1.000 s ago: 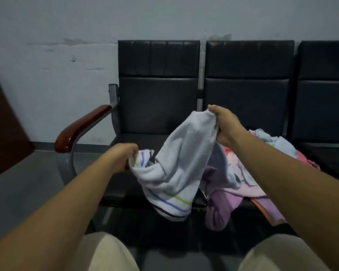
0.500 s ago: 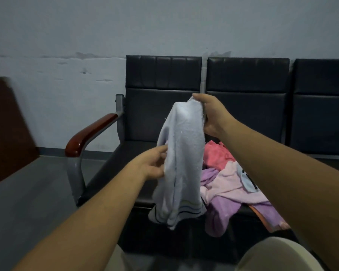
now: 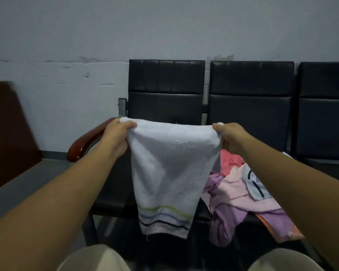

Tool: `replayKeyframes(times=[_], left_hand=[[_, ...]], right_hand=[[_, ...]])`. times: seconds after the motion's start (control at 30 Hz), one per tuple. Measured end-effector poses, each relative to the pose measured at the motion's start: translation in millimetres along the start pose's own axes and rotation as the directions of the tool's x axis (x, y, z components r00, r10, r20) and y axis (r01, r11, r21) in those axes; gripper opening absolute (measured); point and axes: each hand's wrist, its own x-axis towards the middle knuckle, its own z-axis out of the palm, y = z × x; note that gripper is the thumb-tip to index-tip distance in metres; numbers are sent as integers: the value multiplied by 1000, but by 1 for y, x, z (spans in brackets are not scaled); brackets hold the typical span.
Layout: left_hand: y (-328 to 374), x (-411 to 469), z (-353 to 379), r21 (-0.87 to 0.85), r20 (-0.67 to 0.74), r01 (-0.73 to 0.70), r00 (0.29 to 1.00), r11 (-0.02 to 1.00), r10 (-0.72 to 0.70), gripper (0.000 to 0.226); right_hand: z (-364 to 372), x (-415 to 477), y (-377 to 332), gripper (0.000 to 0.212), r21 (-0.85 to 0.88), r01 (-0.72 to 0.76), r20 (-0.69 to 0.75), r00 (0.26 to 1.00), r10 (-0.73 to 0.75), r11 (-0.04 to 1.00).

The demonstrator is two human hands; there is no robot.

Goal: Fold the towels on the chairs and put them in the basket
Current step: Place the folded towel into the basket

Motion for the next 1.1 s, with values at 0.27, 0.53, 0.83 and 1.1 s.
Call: replayKeyframes(times=[0.27,0.53,0.83,1.1], left_hand=[[40,15,-3,317,-66,-204,969,926,236,60],[48,16,-20,775,149,-351,909,525,389,26],[40,25,-23,684,121,-281,954,674,275,21],[12,70,-30,419,107,-88,993,904,47,24]], right_hand=[[3,0,-20,19,88,97,164,980,-110,991],[-7,1,-38,21,352,-108,143,988,61,930],[-9,17,-18,17,-30,98,113,989,-94,995],[7,73,5,8,40,33,-21,999,-32,999]])
